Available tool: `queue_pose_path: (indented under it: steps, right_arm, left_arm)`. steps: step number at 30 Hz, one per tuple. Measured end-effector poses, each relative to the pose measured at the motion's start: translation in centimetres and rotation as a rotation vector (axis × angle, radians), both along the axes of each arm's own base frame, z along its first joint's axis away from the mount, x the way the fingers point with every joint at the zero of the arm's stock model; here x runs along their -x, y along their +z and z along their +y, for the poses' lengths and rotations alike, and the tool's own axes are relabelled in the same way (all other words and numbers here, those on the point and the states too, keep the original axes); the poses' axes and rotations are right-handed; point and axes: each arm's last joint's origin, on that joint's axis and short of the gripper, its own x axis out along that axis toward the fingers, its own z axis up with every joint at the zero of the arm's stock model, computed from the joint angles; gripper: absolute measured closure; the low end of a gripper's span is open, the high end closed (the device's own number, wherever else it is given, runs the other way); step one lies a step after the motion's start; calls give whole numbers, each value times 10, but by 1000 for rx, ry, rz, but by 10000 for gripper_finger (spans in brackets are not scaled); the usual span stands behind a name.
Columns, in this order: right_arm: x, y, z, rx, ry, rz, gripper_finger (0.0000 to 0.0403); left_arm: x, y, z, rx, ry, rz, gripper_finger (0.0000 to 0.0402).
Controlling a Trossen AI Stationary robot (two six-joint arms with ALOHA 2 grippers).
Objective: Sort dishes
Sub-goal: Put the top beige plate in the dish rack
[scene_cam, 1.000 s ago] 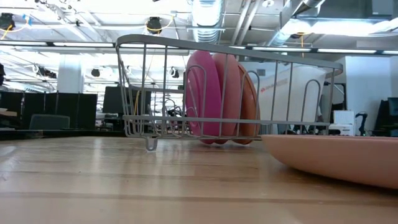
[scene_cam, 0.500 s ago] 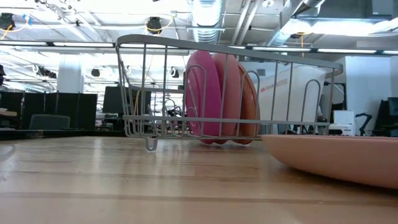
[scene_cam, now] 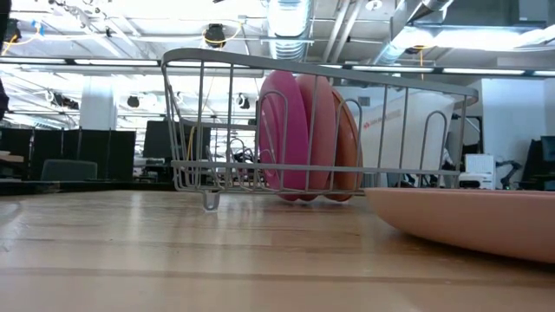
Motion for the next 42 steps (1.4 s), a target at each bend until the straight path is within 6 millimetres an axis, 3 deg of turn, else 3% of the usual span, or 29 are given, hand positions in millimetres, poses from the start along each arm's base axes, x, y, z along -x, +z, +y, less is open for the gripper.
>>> queue_pose_path:
  steps: [12, 20, 30, 42]
  right_arm:
    - [-17, -7, -3, -7, -1, 50, 155]
    - [-17, -7, -3, 0, -3, 53, 155]
    - [-16, -11, -3, -7, -2, 100, 155]
    - [-15, -12, -2, -92, -6, 83, 155]
  left_arm:
    - [-68, -73, 11, 64, -41, -359, 401]
    - [-105, -107, 9, 135, -98, -273, 401]
    - [-111, -111, -3, 96, -119, -262, 401]
    - [-112, -112, -4, 93, -133, -251, 401]
